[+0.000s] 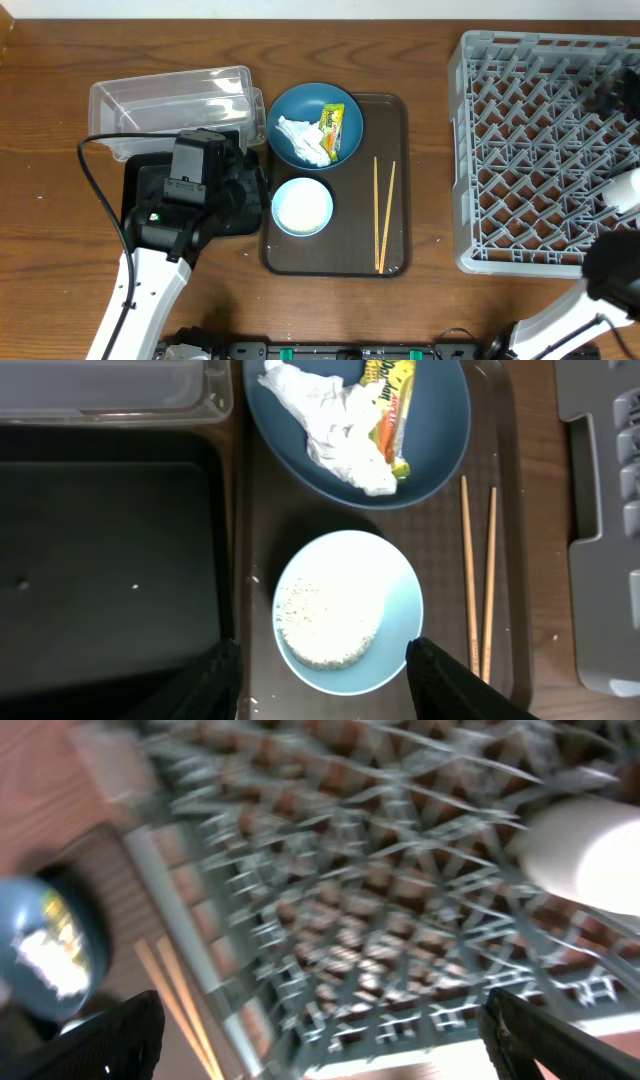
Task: Sort waste into correct bins and load items into the dishwasher rack
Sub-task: 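Place the white cup into the dish rack with the right gripper, then grasp the white tissue on the blue plate with the left gripper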
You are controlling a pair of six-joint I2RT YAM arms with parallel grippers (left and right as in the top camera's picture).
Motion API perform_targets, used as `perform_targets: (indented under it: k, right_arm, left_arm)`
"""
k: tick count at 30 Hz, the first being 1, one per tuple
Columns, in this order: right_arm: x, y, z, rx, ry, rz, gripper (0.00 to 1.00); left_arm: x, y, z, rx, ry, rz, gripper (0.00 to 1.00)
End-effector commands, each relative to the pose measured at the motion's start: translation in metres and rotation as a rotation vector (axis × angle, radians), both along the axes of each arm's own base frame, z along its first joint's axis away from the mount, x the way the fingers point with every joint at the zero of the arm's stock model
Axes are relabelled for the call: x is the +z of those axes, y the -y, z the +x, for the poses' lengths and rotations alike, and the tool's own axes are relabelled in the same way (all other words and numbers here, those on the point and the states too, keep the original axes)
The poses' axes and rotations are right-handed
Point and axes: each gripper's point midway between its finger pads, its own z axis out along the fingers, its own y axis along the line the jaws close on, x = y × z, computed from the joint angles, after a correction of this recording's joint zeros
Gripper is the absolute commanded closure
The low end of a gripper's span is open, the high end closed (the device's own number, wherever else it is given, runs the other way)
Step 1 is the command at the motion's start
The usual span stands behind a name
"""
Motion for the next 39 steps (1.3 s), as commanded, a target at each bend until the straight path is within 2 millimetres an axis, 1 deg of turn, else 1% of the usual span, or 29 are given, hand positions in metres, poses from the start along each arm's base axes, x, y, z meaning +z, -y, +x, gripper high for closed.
perform_targets:
  k: [1, 5, 8, 11, 13, 16, 20, 22, 24, 28, 32, 35, 39]
  right_arm:
    - [0.029, -0.044, -0.002, 0.126, 0.066, -0.013, 0.01]
    - [0.038, -0.077, -0.013, 0.207, 0.046, -0.087, 0.01]
    - [0.043, -0.105, -0.023, 0.283, 0.052, -0.108, 0.01]
    - [0.042, -0.123, -0.032, 0.331, 0.047, -0.123, 0.01]
    - [0.037, -0.136, -0.04, 0.363, 0.033, -0.12, 0.01]
    - [0.025, -0.154, -0.053, 0.403, 0.012, -0.11, 0.01]
    - [0.004, -0.178, -0.071, 0.458, 0.02, -0.103, 0.01]
    - [-0.004, -0.185, -0.077, 0.482, 0.019, -0.103, 0.01]
    - [-0.017, -0.194, -0.09, 0.522, -0.002, -0.099, 0.01]
    - [-0.041, -0.208, -0.113, 0.579, -0.071, -0.075, 0.01]
    - [-0.061, -0.223, -0.131, 0.619, -0.141, 0.0, 0.01]
    - [-0.072, -0.226, -0.137, 0.63, -0.171, 0.018, 0.01]
    - [-0.078, -0.227, -0.141, 0.632, -0.191, 0.021, 0.01]
  left_arm:
    - [0.004, -0.005, 0.008, 0.006, 0.031, 0.035, 0.44]
    - [0.014, -0.002, 0.021, -0.008, 0.049, 0.042, 0.44]
    - [0.022, 0.001, 0.039, -0.023, 0.037, 0.056, 0.44]
    - [0.024, 0.006, 0.057, -0.026, 0.021, 0.058, 0.44]
    - [0.02, 0.011, 0.069, -0.037, 0.006, 0.058, 0.44]
    - [0.008, 0.02, 0.082, -0.078, -0.022, 0.081, 0.44]
    - [-0.02, 0.043, 0.095, -0.178, -0.035, 0.124, 0.44]
    - [-0.027, 0.05, 0.1, -0.201, -0.028, 0.129, 0.44]
    - [-0.037, 0.059, 0.109, -0.214, -0.019, 0.127, 0.44]
    - [-0.056, 0.072, 0.124, -0.231, -0.006, 0.125, 0.44]
    - [-0.079, 0.083, 0.138, -0.242, -0.002, 0.124, 0.44]
    - [-0.099, 0.087, 0.146, -0.245, -0.009, 0.126, 0.44]
    - [-0.125, 0.088, 0.149, -0.248, -0.045, 0.134, 0.44]
